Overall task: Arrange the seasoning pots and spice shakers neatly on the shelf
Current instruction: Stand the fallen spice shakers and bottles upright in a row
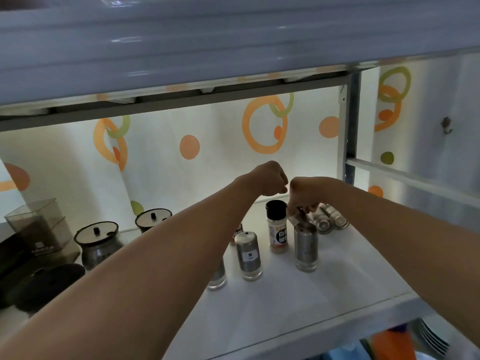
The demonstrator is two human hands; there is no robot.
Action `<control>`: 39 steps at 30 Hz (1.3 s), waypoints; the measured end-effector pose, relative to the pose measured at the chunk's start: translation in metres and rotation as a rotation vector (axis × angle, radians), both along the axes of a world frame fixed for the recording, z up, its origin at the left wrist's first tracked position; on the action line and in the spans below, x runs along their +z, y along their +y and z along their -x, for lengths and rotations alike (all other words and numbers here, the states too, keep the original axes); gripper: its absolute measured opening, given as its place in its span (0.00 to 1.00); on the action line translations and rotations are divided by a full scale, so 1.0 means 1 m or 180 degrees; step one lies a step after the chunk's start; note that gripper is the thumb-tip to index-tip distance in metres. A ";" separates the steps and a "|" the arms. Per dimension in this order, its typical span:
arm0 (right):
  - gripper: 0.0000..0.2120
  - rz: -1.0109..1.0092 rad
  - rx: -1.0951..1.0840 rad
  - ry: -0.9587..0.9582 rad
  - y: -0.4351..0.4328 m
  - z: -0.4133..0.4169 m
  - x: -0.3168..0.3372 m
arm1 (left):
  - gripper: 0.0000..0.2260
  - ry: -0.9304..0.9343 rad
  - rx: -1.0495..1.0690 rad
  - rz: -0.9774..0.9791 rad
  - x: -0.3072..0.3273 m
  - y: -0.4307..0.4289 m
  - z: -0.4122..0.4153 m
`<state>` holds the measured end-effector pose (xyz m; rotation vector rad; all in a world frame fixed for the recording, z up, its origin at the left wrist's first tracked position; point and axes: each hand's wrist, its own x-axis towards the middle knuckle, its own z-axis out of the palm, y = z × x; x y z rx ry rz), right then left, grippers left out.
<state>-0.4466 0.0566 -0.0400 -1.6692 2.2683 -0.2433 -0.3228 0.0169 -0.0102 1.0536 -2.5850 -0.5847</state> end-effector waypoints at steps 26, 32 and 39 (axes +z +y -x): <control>0.27 0.1309 0.0428 -0.1663 0.133 0.036 -0.039 | 0.08 -0.0820 -0.0332 0.0757 -0.018 0.087 0.023; 0.39 0.1609 0.0275 -0.1415 0.148 0.021 -0.090 | 0.16 -0.0988 -0.0432 0.0647 -0.010 0.090 0.019; 0.27 0.1862 0.0228 -0.1419 0.144 0.026 -0.097 | 0.17 -0.0996 -0.0395 0.0799 -0.015 0.090 0.026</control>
